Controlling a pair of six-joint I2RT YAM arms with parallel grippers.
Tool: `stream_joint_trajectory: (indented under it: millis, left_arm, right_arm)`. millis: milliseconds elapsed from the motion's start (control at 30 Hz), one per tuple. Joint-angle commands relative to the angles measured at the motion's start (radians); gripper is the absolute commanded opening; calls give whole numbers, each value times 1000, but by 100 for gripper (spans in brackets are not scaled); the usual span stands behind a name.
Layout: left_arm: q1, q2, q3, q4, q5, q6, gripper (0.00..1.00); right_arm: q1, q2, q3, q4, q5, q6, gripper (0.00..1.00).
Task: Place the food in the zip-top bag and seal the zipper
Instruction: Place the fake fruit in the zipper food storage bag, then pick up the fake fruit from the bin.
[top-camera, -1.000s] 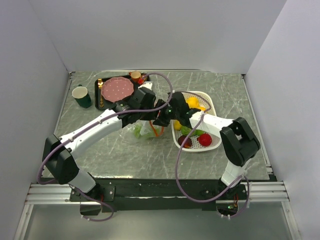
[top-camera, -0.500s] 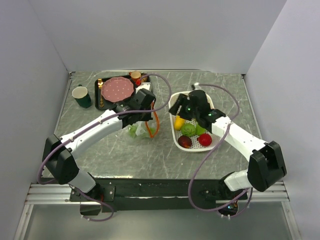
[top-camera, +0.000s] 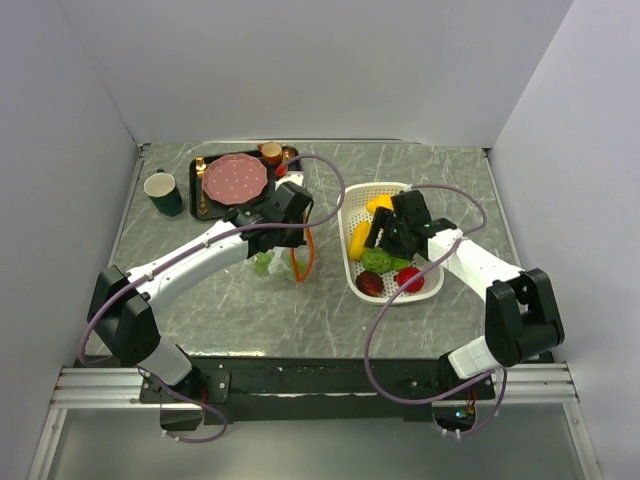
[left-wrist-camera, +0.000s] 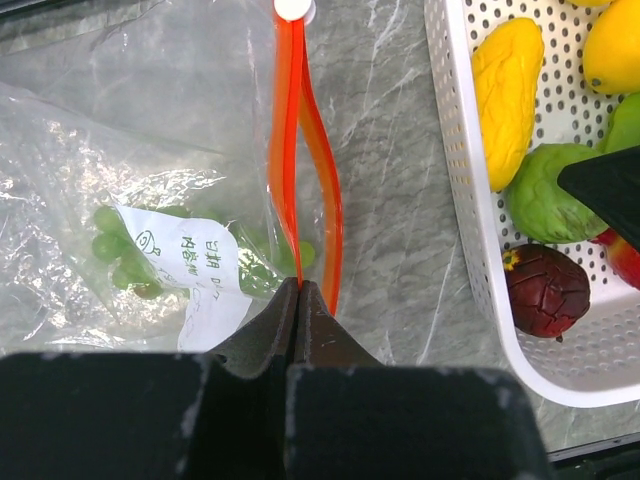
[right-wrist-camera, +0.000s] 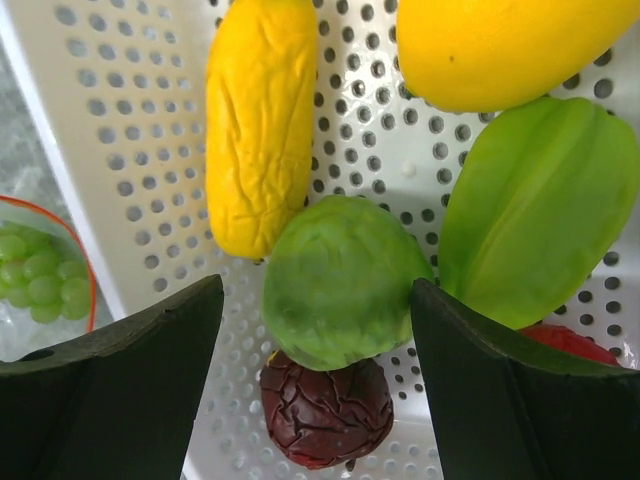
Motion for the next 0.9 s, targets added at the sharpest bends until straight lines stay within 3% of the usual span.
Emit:
stream_joint_trajectory:
  millis: [0,667,767,867]
  left_arm:
    - [1,4,8,30,7,22,1]
    - [3,19,24,36,22,30,1]
    - [1,14,18,37,19,28,1]
    - [1,11,11,44,25,22,1]
  right_arm:
    - [4,34,-2,-9,-1,-15,82]
    - [11,109,-2,-49,-70,-89,84]
    - [11,98,-18,-32,-81,-86,89]
    - [11,103,-22,-27,-92,-86,83]
